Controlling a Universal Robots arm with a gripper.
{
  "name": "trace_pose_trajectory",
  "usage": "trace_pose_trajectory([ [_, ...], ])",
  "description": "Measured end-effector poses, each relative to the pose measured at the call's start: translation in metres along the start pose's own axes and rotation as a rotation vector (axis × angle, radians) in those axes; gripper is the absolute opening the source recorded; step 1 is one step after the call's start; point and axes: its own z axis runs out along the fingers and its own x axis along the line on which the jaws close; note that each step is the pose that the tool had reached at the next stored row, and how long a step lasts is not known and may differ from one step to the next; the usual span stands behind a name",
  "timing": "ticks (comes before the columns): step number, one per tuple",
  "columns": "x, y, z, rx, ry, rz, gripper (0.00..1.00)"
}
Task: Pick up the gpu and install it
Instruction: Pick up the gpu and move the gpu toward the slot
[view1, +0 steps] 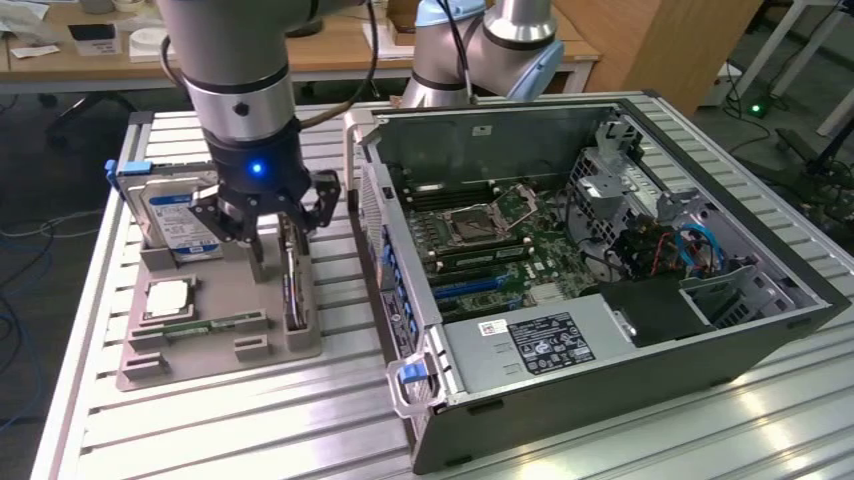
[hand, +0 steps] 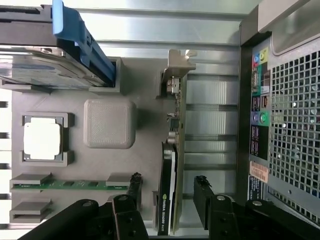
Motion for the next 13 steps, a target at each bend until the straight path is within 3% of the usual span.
trace_pose_trajectory([
  [13, 0.001, 0.001, 0.0231, 0.0024, -0.001, 0.015, 0.55],
])
